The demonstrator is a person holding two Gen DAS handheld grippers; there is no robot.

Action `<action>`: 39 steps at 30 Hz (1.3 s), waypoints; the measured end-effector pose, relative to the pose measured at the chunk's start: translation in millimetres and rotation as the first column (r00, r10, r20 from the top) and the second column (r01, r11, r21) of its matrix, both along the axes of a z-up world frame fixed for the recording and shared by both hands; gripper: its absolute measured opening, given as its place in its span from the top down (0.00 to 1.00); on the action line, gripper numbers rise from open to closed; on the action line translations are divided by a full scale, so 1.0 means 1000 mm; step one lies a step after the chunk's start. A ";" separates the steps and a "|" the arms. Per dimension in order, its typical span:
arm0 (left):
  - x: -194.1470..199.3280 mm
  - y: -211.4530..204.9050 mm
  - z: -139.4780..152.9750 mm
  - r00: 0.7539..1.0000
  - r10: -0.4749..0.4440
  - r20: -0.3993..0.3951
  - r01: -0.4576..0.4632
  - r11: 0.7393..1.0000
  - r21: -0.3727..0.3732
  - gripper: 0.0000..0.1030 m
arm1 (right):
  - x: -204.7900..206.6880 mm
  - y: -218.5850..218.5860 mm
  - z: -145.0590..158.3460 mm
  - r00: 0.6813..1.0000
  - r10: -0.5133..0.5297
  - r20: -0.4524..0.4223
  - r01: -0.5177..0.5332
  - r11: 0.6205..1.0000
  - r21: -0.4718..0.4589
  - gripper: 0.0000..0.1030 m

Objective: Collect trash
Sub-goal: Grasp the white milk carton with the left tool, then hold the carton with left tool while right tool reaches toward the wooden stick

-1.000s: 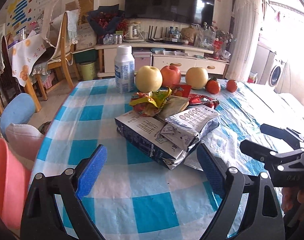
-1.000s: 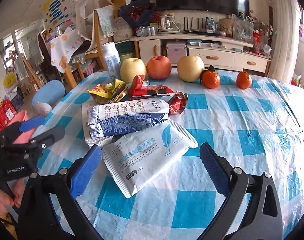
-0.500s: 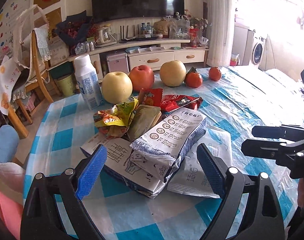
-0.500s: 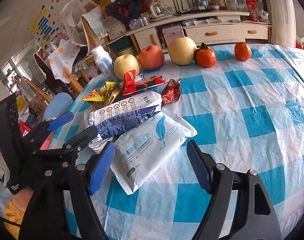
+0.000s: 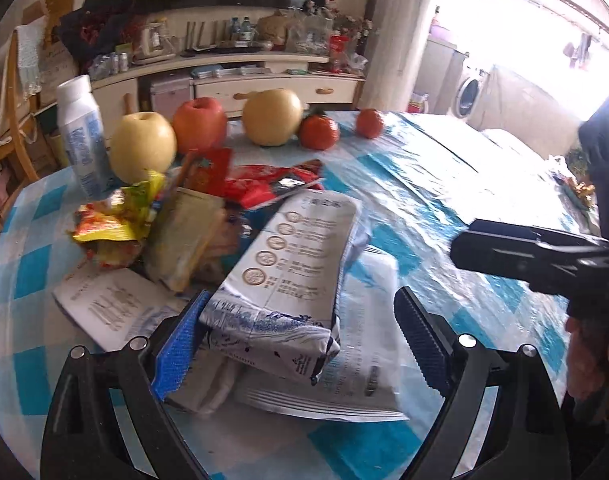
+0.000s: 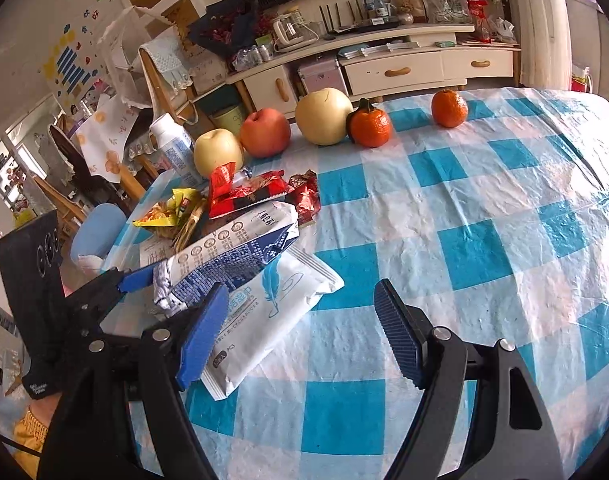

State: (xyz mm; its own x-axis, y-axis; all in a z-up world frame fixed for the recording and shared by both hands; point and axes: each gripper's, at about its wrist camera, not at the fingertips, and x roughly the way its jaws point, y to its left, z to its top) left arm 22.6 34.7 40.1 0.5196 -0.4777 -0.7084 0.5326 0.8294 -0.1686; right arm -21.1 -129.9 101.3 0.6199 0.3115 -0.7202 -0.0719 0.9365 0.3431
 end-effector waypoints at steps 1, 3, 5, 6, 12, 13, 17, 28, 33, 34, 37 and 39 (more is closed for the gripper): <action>-0.005 -0.008 0.000 0.999 -0.041 -0.007 0.041 0.999 -0.012 0.12 | 0.000 -0.003 0.001 1.000 -0.009 0.002 0.009 1.000 -0.003 0.26; -0.015 -0.022 0.001 0.996 -0.088 0.010 0.088 0.996 -0.004 0.12 | -0.001 -0.009 0.003 1.000 -0.030 0.006 0.030 0.999 -0.015 0.26; -0.017 -0.026 0.004 0.996 -0.077 0.036 0.076 0.997 0.014 0.12 | -0.001 -0.015 0.003 0.999 -0.051 0.003 0.051 0.998 -0.023 0.24; -0.015 -0.024 0.006 0.998 -0.055 0.039 0.055 0.998 0.008 0.12 | -0.001 -0.018 0.003 0.998 -0.059 -0.002 0.059 0.998 -0.021 0.19; 0.004 -0.005 0.006 0.994 0.097 0.047 -0.099 0.995 0.034 0.12 | 0.002 -0.022 -0.001 0.997 -0.073 -0.023 0.073 0.997 -0.004 0.14; 0.005 -0.007 0.006 0.994 0.098 0.045 -0.099 0.994 0.034 0.12 | 0.002 -0.022 -0.001 0.997 -0.073 -0.023 0.073 0.997 -0.005 0.14; 0.001 -0.025 0.004 0.995 0.087 0.057 -0.090 0.995 0.052 0.12 | 0.003 -0.021 0.000 0.997 -0.079 -0.015 0.079 0.997 -0.011 0.14; 0.005 -0.034 -0.010 0.988 0.153 0.025 -0.154 0.984 0.090 0.46 | 0.008 -0.016 -0.008 0.997 -0.069 -0.030 0.069 0.998 -0.010 0.14; 0.006 -0.014 0.000 0.977 0.215 0.014 -0.215 0.976 0.045 0.46 | 0.010 -0.013 -0.015 0.997 -0.061 -0.051 0.060 0.998 -0.005 0.14; 0.005 -0.009 0.003 0.973 0.230 0.020 -0.231 0.972 0.038 0.46 | 0.010 -0.012 -0.016 0.997 -0.059 -0.054 0.058 0.998 -0.009 0.14; 0.004 0.002 0.012 0.966 0.255 0.035 -0.255 0.967 0.013 0.46 | 0.012 -0.006 -0.023 0.996 -0.039 -0.075 0.039 0.999 -0.005 0.14; 0.002 0.011 0.019 0.962 0.270 0.044 -0.271 0.963 0.001 0.46 | 0.013 0.003 -0.028 0.996 -0.012 -0.089 0.012 1.000 -0.002 0.14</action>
State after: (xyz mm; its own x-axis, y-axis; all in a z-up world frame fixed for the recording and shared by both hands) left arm 24.2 45.7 58.7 0.6592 -0.3103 -0.6850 0.2948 0.9446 -0.1442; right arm -8.3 -126.4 73.3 0.5573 0.3035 -0.7729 -0.0300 0.9376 0.3465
